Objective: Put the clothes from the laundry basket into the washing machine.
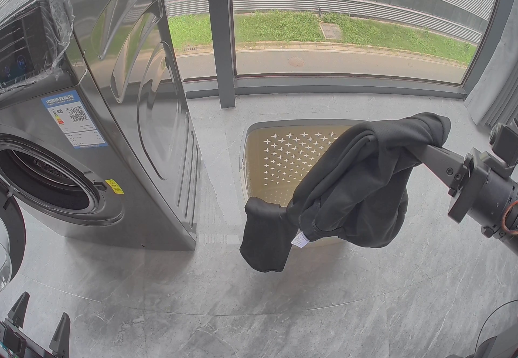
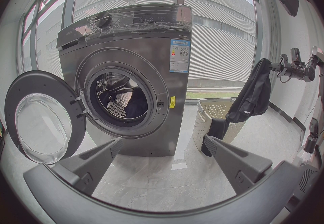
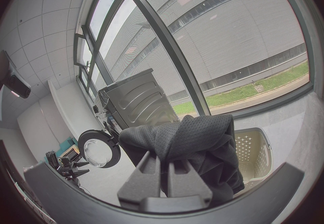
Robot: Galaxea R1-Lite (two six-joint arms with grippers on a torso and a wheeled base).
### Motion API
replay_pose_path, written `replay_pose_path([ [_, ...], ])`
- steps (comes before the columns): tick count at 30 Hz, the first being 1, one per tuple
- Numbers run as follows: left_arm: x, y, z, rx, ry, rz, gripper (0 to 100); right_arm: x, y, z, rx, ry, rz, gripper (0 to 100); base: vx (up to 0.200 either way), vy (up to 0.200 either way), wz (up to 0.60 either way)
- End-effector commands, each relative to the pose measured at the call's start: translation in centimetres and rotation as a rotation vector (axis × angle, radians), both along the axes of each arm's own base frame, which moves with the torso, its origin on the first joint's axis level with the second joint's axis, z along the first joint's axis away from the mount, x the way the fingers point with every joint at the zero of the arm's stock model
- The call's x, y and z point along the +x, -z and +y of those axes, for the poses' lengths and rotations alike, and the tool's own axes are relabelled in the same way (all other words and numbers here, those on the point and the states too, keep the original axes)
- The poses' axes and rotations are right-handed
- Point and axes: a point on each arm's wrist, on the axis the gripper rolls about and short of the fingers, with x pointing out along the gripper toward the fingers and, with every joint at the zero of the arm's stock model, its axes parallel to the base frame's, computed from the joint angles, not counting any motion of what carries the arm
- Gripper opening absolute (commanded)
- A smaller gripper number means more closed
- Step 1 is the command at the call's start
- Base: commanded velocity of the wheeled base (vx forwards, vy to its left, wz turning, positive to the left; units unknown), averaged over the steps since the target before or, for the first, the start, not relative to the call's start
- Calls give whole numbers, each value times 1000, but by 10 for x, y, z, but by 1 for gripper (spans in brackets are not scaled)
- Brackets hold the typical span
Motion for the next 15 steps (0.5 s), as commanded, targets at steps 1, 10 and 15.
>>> replay_pose_path([
  [1, 0, 4, 0, -6, -1, 1, 100, 2, 1, 2, -2, 0, 6, 0, 0, 200, 0],
  [10, 0, 4, 0, -9, -1, 1, 100, 4, 1, 1, -1, 68, 22, 0, 0, 200, 0],
  [15, 0, 4, 0, -9, -1, 1, 100, 6, 3, 1, -4, 91, 31, 0, 0, 200, 0],
])
